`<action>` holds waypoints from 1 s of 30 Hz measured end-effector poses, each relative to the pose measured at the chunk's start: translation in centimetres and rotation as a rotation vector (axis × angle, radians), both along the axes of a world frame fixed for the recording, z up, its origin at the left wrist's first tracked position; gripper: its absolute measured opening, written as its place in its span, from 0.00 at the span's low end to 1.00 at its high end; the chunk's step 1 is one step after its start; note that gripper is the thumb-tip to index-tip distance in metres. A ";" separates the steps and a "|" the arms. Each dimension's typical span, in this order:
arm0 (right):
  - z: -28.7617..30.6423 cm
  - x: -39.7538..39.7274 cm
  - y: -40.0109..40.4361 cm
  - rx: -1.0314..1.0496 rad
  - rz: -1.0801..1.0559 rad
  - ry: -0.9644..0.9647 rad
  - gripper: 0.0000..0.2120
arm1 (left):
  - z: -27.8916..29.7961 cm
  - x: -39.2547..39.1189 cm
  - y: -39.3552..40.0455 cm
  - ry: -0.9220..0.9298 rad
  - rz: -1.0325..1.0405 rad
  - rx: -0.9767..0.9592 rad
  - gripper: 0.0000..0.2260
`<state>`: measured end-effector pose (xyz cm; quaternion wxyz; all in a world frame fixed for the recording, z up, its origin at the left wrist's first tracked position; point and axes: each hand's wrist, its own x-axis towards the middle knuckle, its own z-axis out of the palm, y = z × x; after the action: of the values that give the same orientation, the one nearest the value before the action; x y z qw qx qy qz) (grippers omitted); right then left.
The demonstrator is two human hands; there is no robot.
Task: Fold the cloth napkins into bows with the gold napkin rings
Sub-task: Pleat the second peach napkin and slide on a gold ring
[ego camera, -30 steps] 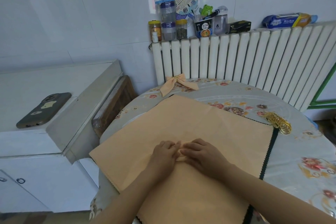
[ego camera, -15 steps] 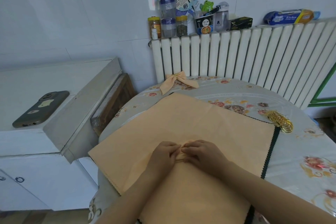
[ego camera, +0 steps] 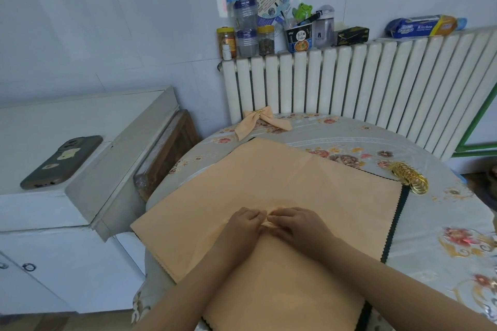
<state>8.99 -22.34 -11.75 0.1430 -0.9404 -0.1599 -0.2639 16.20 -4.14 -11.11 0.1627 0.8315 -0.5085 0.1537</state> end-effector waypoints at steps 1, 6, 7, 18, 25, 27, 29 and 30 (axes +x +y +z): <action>0.1 0.1 0.1 0.012 -0.015 0.011 0.15 | 0.0 0.0 0.0 0.046 0.008 -0.016 0.18; 1.4 0.0 1.1 0.072 -0.101 0.127 0.21 | 0.0 -0.5 0.5 0.173 0.020 -0.116 0.22; 1.6 0.0 1.2 0.086 -0.105 0.164 0.24 | -0.1 -0.5 0.6 0.146 -0.009 -0.100 0.21; 1.0 -1.4 1.2 0.151 -0.189 0.288 0.26 | 0.1 0.3 -0.2 0.024 0.036 0.072 0.19; 2.6 -2.8 -1.5 0.158 -0.292 0.309 0.22 | 2.1 0.2 -1.5 0.135 0.055 -0.023 0.20; 3.2 -3.2 -3.0 0.202 -0.335 0.278 0.20 | 2.5 0.1 -2.5 0.028 0.020 -0.028 0.18; 3.8 -3.6 -4.9 0.227 -0.412 0.250 0.17 | 2.9 0.1 -4.0 -0.088 0.018 -0.003 0.17; 4.1 -3.8 -6.1 0.243 -0.460 0.246 0.16 | 3.1 0.2 -4.9 -0.126 0.019 0.015 0.17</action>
<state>5.15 -28.40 -7.62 0.2094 -0.9529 0.1087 -0.1906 16.43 -9.06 -8.02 0.1225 0.8260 -0.5112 0.2034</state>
